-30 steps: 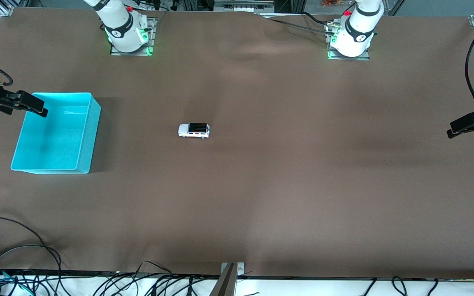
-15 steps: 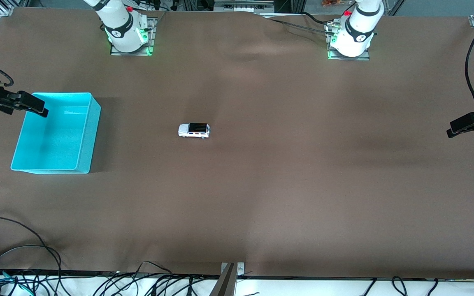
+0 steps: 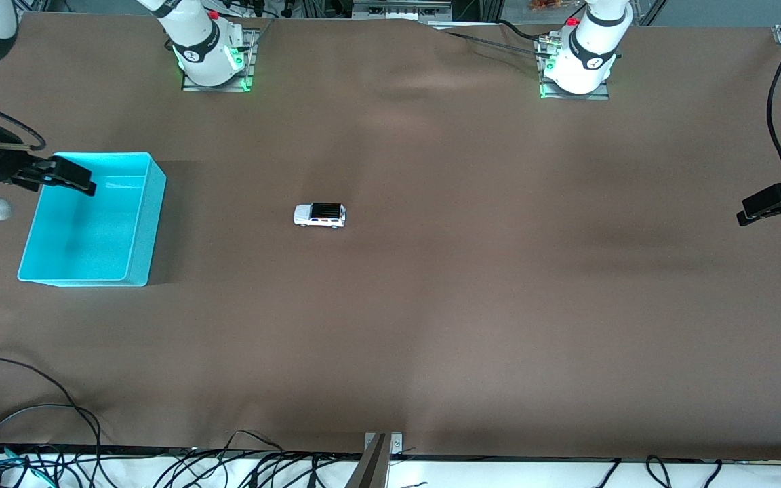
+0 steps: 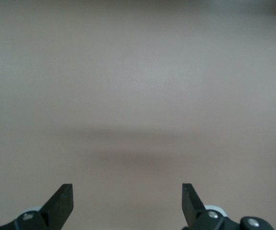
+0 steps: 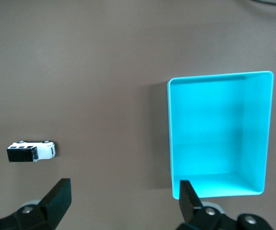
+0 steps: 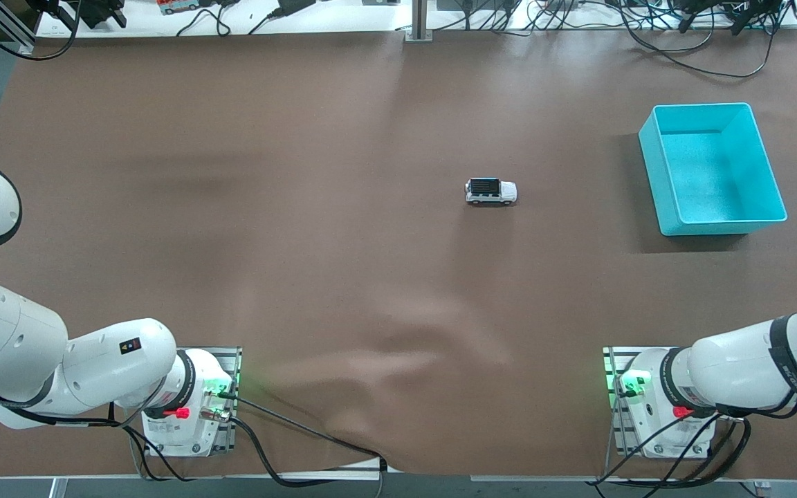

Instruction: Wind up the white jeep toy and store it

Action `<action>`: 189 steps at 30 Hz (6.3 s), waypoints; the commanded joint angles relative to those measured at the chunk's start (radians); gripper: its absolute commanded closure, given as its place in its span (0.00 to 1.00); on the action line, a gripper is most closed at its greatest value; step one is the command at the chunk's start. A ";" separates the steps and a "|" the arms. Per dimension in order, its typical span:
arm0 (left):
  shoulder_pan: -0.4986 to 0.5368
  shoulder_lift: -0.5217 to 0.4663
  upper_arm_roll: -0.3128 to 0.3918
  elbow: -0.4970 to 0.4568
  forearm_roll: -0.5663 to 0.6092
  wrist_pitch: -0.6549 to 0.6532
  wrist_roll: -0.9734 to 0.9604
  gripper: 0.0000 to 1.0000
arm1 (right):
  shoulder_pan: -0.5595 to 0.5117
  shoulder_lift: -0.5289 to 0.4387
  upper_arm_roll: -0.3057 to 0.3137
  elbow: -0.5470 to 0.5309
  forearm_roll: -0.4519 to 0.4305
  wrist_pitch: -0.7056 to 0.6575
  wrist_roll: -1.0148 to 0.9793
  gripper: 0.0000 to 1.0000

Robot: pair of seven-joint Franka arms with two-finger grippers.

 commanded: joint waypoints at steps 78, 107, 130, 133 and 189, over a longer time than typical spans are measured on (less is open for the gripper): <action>0.004 -0.024 0.003 -0.032 -0.030 -0.006 0.019 0.00 | 0.256 0.262 0.251 -0.265 0.036 0.613 1.630 0.00; 0.004 -0.021 0.003 -0.032 -0.030 -0.006 0.025 0.00 | 0.391 0.268 0.250 -0.536 -0.199 0.853 2.087 0.00; 0.004 -0.020 0.003 -0.034 -0.030 -0.006 0.025 0.00 | 0.417 0.339 0.248 -0.558 -0.297 0.902 2.236 0.00; 0.004 -0.020 0.003 -0.034 -0.030 -0.006 0.025 0.00 | 0.417 0.350 0.248 -0.555 -0.306 0.906 2.244 0.00; 0.003 -0.023 0.001 -0.034 -0.030 -0.018 0.017 0.00 | 0.404 0.380 0.221 -0.328 -0.319 0.713 2.243 1.00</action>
